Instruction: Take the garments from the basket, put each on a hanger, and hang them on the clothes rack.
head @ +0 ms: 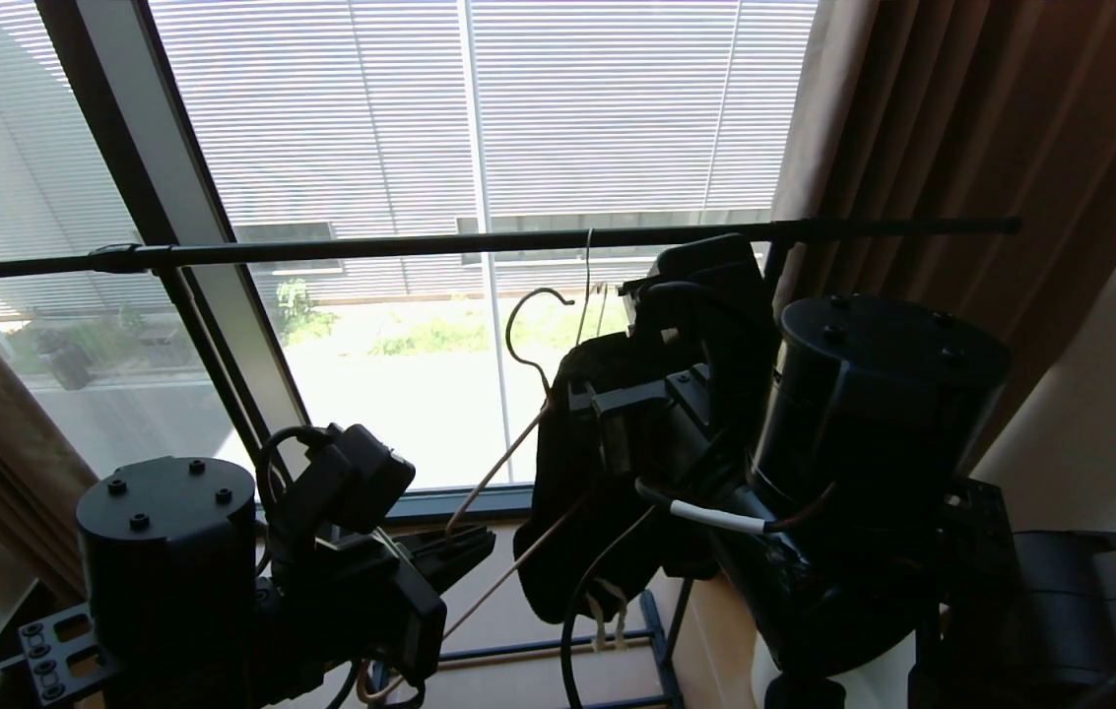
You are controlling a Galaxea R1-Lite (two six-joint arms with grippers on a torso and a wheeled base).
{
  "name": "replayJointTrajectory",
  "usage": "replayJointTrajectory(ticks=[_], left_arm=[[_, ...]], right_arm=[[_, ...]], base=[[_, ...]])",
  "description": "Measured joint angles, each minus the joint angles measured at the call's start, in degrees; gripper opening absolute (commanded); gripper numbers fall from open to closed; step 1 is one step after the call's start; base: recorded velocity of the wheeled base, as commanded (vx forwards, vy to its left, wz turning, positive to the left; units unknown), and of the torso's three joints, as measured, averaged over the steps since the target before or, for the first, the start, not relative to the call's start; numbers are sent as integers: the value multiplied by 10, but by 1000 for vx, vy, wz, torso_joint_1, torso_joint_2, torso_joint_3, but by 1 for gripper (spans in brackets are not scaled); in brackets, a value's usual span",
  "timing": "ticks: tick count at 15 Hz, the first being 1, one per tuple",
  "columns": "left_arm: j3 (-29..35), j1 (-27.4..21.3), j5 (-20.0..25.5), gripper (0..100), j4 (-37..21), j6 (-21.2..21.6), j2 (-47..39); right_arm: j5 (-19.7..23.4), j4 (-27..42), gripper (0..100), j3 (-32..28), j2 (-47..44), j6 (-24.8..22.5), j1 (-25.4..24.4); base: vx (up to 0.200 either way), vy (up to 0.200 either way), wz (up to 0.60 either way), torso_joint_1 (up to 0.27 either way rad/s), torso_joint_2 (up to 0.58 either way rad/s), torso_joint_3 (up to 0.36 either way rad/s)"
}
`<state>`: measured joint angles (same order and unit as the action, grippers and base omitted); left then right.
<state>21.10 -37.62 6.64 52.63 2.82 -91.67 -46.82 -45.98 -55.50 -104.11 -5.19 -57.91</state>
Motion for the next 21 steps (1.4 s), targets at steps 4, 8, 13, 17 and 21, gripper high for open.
replayJointTrajectory(ticks=[4,8,13,17,21], left_arm=[[11,6,0,0,0,0,-2],[24,7,0,0,-2,-1,-3],[28,6,1,0,0,-2,-4],[11,7,4,0,0,-11,0],[1,7,6,0,0,-11,10]], right_arm=[[0,-2,100,16,4,0,0],[0,-3,100,37,13,0,-1],[1,-2,100,62,27,0,-1],[52,8,100,98,72,-30,15],[172,100,100,149,149,-52,75]], base=[[0,0,0,0,0,0],[0,0,0,0,0,0],[0,0,0,0,0,0],[0,0,0,0,0,0],[0,0,0,0,0,0]])
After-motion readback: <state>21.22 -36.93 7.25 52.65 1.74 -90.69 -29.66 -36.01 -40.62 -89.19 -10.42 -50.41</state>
